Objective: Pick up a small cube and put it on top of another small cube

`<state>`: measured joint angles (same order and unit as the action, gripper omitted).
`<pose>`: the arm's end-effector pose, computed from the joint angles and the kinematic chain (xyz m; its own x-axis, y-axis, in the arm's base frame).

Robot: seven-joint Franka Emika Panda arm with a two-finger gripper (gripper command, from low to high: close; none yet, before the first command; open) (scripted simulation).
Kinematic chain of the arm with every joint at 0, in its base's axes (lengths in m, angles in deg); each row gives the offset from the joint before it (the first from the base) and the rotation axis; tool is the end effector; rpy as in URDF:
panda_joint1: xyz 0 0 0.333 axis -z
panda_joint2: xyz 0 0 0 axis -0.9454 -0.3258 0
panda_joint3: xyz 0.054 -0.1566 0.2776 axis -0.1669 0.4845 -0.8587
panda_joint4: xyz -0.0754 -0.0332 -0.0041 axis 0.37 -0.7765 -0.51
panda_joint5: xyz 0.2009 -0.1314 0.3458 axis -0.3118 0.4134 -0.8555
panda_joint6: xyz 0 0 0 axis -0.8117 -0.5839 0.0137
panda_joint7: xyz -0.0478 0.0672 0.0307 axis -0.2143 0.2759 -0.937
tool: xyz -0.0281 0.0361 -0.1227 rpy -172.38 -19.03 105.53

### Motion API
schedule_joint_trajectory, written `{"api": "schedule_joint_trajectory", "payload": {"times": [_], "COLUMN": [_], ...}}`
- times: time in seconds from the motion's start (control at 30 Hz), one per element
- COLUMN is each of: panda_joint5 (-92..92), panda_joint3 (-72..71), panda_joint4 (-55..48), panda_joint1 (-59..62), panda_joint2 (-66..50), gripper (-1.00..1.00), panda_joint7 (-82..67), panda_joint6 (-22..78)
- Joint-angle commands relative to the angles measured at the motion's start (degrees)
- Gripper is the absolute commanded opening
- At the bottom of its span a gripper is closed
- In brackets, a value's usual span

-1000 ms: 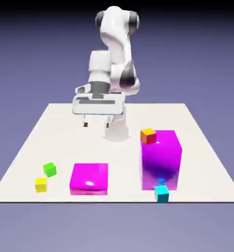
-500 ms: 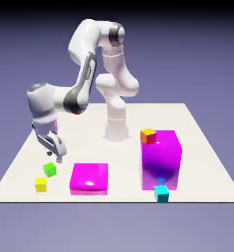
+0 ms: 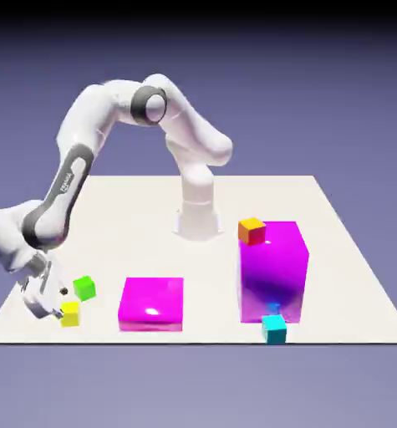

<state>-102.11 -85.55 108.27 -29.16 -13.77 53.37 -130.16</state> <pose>0.4918 -0.3904 0.0695 -0.6143 -0.7111 -0.3420 -0.7862 0.5147 0.3421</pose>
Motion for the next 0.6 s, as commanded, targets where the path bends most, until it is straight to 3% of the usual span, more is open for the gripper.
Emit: {"api": "schedule_joint_trajectory", "payload": {"times": [0.0,0.2,0.57], "panda_joint5": [0.0,1.36,5.7], "panda_joint3": [0.0,0.9,-8.85], "panda_joint4": [0.0,-3.12,5.87], "panda_joint1": [0.0,0.96,-20.27], "panda_joint2": [0.0,4.55,27.39], "gripper": [-1.0,-1.0,-1.0], "panda_joint7": [0.0,1.3,-1.64], "panda_joint6": [0.0,7.74,22.89]}}
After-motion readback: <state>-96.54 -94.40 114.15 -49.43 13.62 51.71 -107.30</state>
